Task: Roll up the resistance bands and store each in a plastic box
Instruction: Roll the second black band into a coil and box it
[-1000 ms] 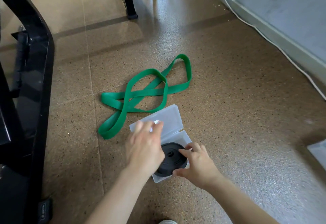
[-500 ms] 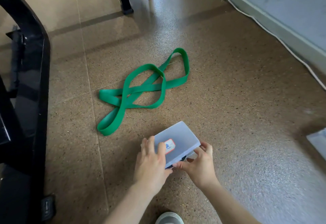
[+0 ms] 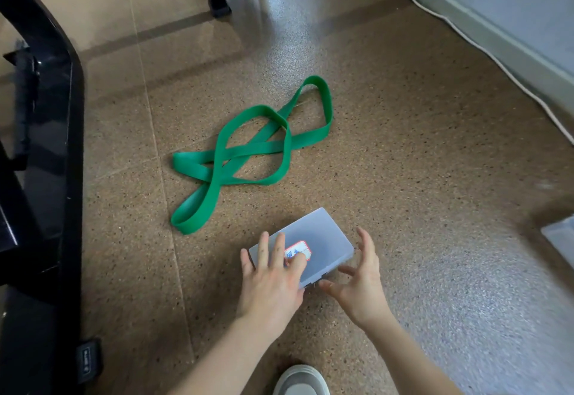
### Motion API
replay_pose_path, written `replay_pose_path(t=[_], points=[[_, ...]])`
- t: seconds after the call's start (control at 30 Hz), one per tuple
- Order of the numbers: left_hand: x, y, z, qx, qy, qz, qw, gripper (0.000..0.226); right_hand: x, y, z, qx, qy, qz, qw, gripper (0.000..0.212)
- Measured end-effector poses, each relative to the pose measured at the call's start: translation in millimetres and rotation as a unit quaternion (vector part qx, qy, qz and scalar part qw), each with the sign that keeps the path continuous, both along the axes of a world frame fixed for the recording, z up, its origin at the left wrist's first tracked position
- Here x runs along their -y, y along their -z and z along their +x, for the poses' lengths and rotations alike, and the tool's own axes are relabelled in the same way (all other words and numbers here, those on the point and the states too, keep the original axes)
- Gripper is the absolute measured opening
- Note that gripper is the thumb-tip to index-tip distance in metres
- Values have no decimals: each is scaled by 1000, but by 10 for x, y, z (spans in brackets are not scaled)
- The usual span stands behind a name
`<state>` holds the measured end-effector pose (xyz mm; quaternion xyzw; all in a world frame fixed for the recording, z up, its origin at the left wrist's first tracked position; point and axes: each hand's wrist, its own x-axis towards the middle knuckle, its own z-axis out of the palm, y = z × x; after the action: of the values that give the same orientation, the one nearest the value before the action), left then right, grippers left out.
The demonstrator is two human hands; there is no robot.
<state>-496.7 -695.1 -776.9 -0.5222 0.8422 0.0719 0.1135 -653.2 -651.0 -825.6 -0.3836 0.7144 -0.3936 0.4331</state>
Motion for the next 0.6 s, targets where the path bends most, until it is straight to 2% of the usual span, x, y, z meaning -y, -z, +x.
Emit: replay_pose_path(t=[0.07, 0.17, 0.37, 0.47, 0.6], points=[[109, 14, -56, 7, -16, 19, 1000, 64, 97, -45, -44, -49, -74, 13, 996, 124], [193, -3, -121, 7, -26, 56, 998, 59, 188, -71, -101, -49, -98, 16, 994, 114], [134, 79, -58, -17, -19, 7, 1000, 53, 161, -61, -31, 23, -49, -49, 997, 92], [131, 88, -41, -29, -24, 12, 999, 53, 158, -32, -29, 17, -43, -50, 998, 82], [139, 67, -61, -33, -39, 62, 997, 54, 162, 7, 9, 18, -11, -46, 999, 78]])
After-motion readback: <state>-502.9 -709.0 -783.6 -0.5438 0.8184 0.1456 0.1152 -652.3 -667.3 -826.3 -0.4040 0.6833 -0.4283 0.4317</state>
